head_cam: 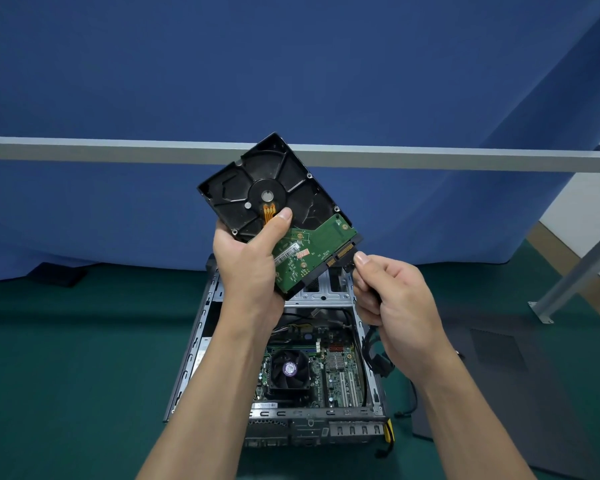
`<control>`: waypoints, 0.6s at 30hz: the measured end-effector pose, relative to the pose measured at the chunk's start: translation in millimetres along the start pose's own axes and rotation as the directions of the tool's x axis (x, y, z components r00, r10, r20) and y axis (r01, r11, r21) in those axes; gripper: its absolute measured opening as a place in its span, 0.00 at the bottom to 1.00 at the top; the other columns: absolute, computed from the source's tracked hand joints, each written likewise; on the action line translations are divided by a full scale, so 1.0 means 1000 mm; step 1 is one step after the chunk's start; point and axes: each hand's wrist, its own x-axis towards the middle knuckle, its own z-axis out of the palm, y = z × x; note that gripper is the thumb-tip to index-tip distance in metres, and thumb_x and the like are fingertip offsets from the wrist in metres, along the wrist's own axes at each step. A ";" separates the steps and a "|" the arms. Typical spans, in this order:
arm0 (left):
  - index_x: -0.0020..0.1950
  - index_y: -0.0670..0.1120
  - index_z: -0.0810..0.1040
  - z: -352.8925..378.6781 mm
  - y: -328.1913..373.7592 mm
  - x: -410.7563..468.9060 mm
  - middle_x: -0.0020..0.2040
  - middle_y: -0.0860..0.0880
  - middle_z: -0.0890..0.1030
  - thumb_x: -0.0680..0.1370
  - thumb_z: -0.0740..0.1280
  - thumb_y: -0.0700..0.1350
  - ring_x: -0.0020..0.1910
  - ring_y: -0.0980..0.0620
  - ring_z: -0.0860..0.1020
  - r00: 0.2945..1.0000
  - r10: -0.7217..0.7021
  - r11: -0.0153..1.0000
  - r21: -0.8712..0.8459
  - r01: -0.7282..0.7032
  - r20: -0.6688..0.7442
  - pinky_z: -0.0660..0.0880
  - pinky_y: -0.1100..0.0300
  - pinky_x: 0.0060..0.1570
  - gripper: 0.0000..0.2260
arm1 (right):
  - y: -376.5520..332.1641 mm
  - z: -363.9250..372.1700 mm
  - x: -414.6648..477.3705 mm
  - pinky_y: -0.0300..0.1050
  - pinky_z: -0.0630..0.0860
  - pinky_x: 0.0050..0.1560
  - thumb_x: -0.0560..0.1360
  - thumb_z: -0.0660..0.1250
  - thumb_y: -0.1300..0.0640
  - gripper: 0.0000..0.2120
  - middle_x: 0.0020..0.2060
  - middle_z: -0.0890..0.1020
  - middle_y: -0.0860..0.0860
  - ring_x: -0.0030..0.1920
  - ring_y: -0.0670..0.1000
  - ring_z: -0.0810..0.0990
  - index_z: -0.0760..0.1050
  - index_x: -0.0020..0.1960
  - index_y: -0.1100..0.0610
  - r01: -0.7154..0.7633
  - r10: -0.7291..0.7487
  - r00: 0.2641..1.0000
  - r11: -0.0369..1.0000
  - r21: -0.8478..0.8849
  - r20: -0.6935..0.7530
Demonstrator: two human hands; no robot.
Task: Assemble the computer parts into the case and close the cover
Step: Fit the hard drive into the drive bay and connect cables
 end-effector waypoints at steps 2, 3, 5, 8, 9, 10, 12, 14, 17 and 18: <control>0.62 0.39 0.73 0.000 0.000 0.000 0.54 0.36 0.82 0.72 0.73 0.35 0.49 0.35 0.82 1.000 0.003 1.000 0.002 -0.003 -0.001 0.77 0.31 0.43 0.21 | 0.001 0.000 -0.001 0.44 0.51 0.28 0.78 0.60 0.51 0.22 0.25 0.60 0.49 0.26 0.48 0.54 0.61 0.32 0.63 0.013 -0.013 1.000 1.000 -0.010 -0.010; 0.62 0.39 0.73 0.000 0.000 0.000 0.54 0.36 0.82 0.71 0.73 0.35 0.50 0.35 0.82 1.000 0.006 1.000 0.001 -0.006 -0.002 0.77 0.30 0.44 0.21 | 0.001 0.001 -0.002 0.44 0.51 0.28 0.80 0.59 0.53 0.22 0.25 0.60 0.49 0.26 0.48 0.54 0.60 0.32 0.64 0.018 -0.018 1.000 1.000 -0.011 -0.015; 0.63 0.39 0.72 -0.001 0.000 -0.001 0.55 0.35 0.81 0.71 0.74 0.35 0.51 0.35 0.82 1.000 0.010 1.000 0.001 -0.010 -0.001 0.76 0.29 0.45 0.22 | 0.001 0.000 -0.002 0.42 0.52 0.27 0.82 0.58 0.56 0.21 0.24 0.60 0.49 0.26 0.48 0.55 0.61 0.32 0.63 0.017 -0.017 1.000 1.000 -0.014 -0.022; 0.63 0.40 0.72 -0.003 -0.001 -0.002 0.55 0.35 0.81 0.71 0.73 0.35 0.52 0.34 0.81 1.000 0.008 1.000 0.003 -0.008 0.001 0.75 0.29 0.47 0.22 | 0.000 -0.001 -0.002 0.40 0.53 0.26 0.82 0.58 0.56 0.21 0.24 0.61 0.48 0.26 0.48 0.55 0.62 0.31 0.60 0.006 -0.006 1.000 1.000 -0.003 -0.029; 0.63 0.40 0.72 -0.003 -0.001 -0.003 0.55 0.36 0.81 0.71 0.73 0.35 0.51 0.35 0.82 1.000 0.005 1.000 0.002 -0.005 0.001 0.76 0.29 0.46 0.21 | 0.000 -0.001 -0.002 0.40 0.54 0.26 0.82 0.58 0.56 0.20 0.24 0.61 0.48 0.26 0.48 0.55 0.62 0.31 0.59 0.001 -0.001 1.000 1.000 0.003 -0.029; 0.62 0.40 0.72 -0.003 -0.001 -0.003 0.54 0.36 0.82 0.72 0.73 0.34 0.50 0.35 0.82 1.000 0.002 1.000 0.003 -0.002 0.000 0.76 0.30 0.45 0.21 | 0.000 -0.001 -0.002 0.40 0.54 0.26 0.82 0.58 0.56 0.20 0.24 0.61 0.48 0.26 0.48 0.55 0.63 0.31 0.59 -0.003 0.003 1.000 1.000 0.006 -0.030; 0.62 0.40 0.72 -0.004 -0.001 -0.004 0.52 0.38 0.83 0.72 0.73 0.34 0.48 0.37 0.83 1.000 0.000 1.000 -0.001 0.000 -0.003 0.79 0.34 0.42 0.20 | 0.000 0.000 -0.002 0.42 0.53 0.27 0.81 0.58 0.54 0.21 0.24 0.60 0.49 0.26 0.48 0.55 0.62 0.32 0.62 -0.001 0.001 0.999 1.000 -0.014 -0.036; 0.62 0.39 0.72 -0.004 -0.002 -0.005 0.51 0.38 0.83 0.72 0.73 0.34 0.46 0.38 0.83 1.000 -0.008 1.000 -0.011 0.008 -0.009 0.79 0.38 0.39 0.21 | 0.001 0.002 -0.003 0.46 0.51 0.28 0.78 0.59 0.50 0.22 0.25 0.59 0.49 0.27 0.49 0.54 0.60 0.33 0.63 0.006 -0.009 0.999 0.998 -0.059 -0.050; 0.63 0.39 0.72 -0.005 -0.002 -0.006 0.53 0.36 0.82 0.72 0.73 0.34 0.46 0.37 0.83 0.999 -0.018 1.000 -0.015 0.018 -0.028 0.78 0.36 0.39 0.21 | 0.001 0.006 -0.004 0.52 0.53 0.32 0.75 0.59 0.46 0.22 0.25 0.58 0.50 0.28 0.51 0.54 0.59 0.32 0.62 0.001 -0.012 0.997 0.992 -0.129 -0.080; 0.63 0.39 0.72 -0.005 -0.003 -0.006 0.53 0.36 0.82 0.72 0.73 0.34 0.46 0.37 0.83 0.999 -0.019 1.000 -0.015 0.018 -0.035 0.78 0.37 0.38 0.21 | 0.001 0.006 -0.004 0.53 0.53 0.33 0.75 0.59 0.46 0.22 0.25 0.58 0.50 0.28 0.51 0.54 0.58 0.32 0.61 -0.004 -0.008 0.997 0.989 -0.146 -0.083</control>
